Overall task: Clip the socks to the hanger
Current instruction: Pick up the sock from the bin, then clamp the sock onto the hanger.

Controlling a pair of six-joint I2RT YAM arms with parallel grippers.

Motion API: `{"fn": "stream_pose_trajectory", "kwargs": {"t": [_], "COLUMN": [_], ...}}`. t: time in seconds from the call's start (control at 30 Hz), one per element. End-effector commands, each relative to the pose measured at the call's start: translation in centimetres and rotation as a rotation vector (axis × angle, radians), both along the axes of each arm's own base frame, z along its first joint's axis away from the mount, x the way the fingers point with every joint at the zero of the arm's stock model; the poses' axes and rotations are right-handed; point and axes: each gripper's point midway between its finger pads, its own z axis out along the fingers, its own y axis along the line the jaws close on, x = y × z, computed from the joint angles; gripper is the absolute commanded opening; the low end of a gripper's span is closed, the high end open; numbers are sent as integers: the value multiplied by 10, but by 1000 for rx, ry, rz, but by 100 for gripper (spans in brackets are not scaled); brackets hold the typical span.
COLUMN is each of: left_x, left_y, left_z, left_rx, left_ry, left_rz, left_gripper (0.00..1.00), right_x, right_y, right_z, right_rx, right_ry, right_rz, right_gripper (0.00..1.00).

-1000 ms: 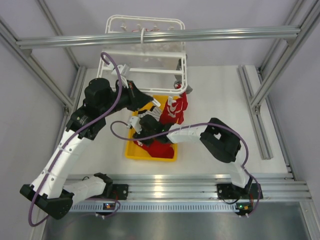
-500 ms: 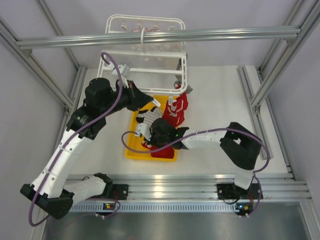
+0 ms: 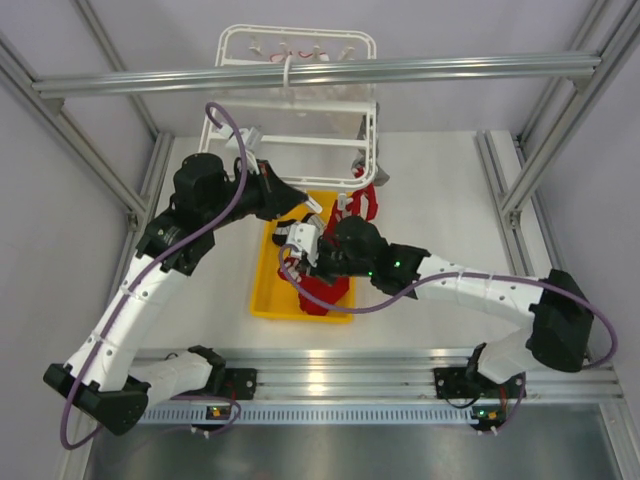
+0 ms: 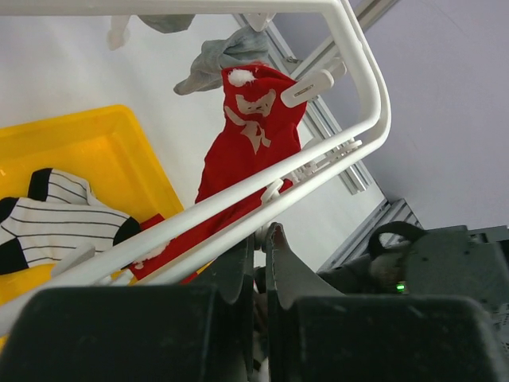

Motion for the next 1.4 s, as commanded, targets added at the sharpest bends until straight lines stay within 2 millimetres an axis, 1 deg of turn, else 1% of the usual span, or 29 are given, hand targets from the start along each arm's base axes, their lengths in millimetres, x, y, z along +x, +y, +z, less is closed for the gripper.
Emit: {"fn": "stream_pose_trajectory", "kwargs": {"t": [0.0,0.03,0.07,0.1,0.13,0.17,0.2,0.23,0.27,0.3,0.33,0.37,0.4,0.43,0.5,0.53,0.63,0.77,0.8,0.93,1.03,1.13,1.17,1.23,1.27,1.37], "left_x": [4,4,4,4,5,5,5,4,4,4,3,2,2,1,0,-2,-6,-13,-19,-24,-27,-30,-31,-33,-34,-37], "left_y": [0,-1,-1,-1,-2,-3,-3,-4,-4,-4,-5,-6,-6,-7,-9,-9,-13,-18,-20,-21,-22,-23,-25,-25,-26,-25], "left_z": [26,27,28,28,27,26,26,26,26,27,26,27,28,28,29,28,28,28,29,21,15,13,12,9,7,5], "left_rx": [-48,-52,-53,-54,-57,-57,-59,-62,-64,-65,-65,-68,-69,-71,-77,-77,-88,-94,-96,-76,-64,-68,-68,-64,-61,-55], "left_ry": [-62,-64,-65,-64,-61,-60,-60,-58,-57,-61,-56,-60,-63,-63,-71,-71,-73,-72,-73,-63,-52,-44,-40,-34,-25,-25], "left_rz": [4,2,-1,-1,-4,-7,-9,-13,-14,-18,-23,-30,-33,-37,-54,-64,-98,-153,-185,-218,-238,-255,-269,-280,-289,-298], "left_gripper": [0,0,0,0,0,0,0,0,0,0,0,0,0,0,0,0,0,0,0,0,0,0,0,0,0,0], "right_x": [-27,-35,-41,-47,-49,-52,-51,-48,-46,-44,-38,-35,-33,-25,-13,-1,10,9,10,16,12,12,12,11,10,9], "right_y": [-9,-14,-20,-22,-27,-31,-34,-37,-43,-47,-52,-58,-61,-67,-77,-85,-93,-93,-93,-98,-98,-98,-97,-97,-99,-101], "right_z": [46,39,50,53,50,59,63,66,76,81,84,94,97,101,103,104,102,107,108,118,130,133,142,143,148,153], "right_rx": [111,106,136,145,142,168,184,196,224,245,255,283,295,302,300,292,286,301,307,347,395,412,444,460,481,520], "right_ry": [12,24,8,2,1,-7,7,2,-6,9,3,-4,6,-10,-23,-44,-58,-44,-50,-51,-53,-41,-46,-38,-43,-39], "right_rz": [47,66,73,86,79,69,46,11,-15,-51,-103,-133,-166,-221,-311,-392,-471,-469,-472,-496,-475,-479,-477,-474,-471,-468], "right_gripper": [0,0,0,0,0,0,0,0,0,0,0,0,0,0,0,0,0,0,0,0,0,0,0,0,0,0]}}
